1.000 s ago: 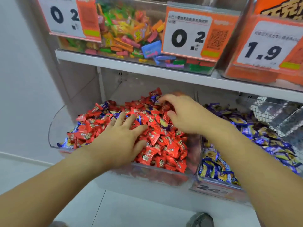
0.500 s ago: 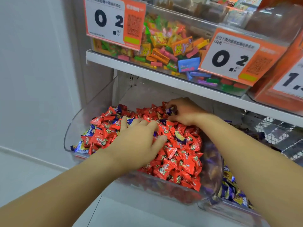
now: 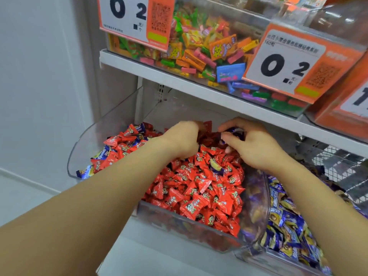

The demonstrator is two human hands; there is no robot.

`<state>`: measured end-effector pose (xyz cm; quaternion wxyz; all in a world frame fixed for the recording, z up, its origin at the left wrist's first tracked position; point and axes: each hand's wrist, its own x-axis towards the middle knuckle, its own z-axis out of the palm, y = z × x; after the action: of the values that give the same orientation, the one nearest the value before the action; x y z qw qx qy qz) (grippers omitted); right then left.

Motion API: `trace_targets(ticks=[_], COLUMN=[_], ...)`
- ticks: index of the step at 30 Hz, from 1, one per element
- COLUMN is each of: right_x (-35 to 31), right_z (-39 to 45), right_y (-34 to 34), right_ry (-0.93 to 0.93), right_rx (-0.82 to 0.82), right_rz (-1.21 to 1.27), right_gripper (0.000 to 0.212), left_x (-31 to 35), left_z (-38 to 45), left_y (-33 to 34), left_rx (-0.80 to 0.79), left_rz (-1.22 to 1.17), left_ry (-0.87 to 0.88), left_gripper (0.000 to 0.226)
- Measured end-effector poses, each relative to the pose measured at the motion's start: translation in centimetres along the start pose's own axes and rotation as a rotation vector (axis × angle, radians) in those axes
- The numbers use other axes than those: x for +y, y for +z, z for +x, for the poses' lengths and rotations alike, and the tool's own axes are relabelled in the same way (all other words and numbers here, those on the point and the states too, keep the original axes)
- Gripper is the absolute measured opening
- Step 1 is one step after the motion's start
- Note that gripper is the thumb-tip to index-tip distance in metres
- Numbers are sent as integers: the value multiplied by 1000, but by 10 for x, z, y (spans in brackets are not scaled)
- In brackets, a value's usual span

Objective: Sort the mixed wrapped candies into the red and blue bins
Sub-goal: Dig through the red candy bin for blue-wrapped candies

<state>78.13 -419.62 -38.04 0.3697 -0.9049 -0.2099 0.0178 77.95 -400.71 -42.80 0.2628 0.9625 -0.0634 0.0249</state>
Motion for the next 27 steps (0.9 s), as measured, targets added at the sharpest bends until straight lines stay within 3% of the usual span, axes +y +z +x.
trace_targets(ticks=[2, 4, 8, 11, 16, 20, 23, 27], right_x=[-3, -4, -12, -7, -10, -12, -15, -22], right_z=[-10, -16, -27, -28, -26, -25, -25, -23], right_y=[1, 1, 8, 15, 11, 10, 12, 10], right_ry=[65, 73, -26, -18, -65, -31, 17, 51], right_rx=[-116, -176, -133, -216, -174, -182, -280, -352], right_rz=[59, -30, -372, -627, -494, -468, -575, -559], right_gripper=[27, 32, 14, 43, 11, 14, 32, 18], left_x=[-5, -10, -21, -28, -34, -30, -28, -33], left_z=[4, 4, 4, 4, -5, -20, -37, -62], left_y=[8, 8, 6, 4, -6, -19, -29, -39], left_rx=[-62, -28, -11, -87, 100, 237, 277, 239], left_rz=[56, 85, 114, 139, 28, -58, -260, -397], left_ry=[6, 32, 30, 20, 18, 16, -22, -20], left_gripper=[47, 43, 49, 51, 31, 32, 26, 14])
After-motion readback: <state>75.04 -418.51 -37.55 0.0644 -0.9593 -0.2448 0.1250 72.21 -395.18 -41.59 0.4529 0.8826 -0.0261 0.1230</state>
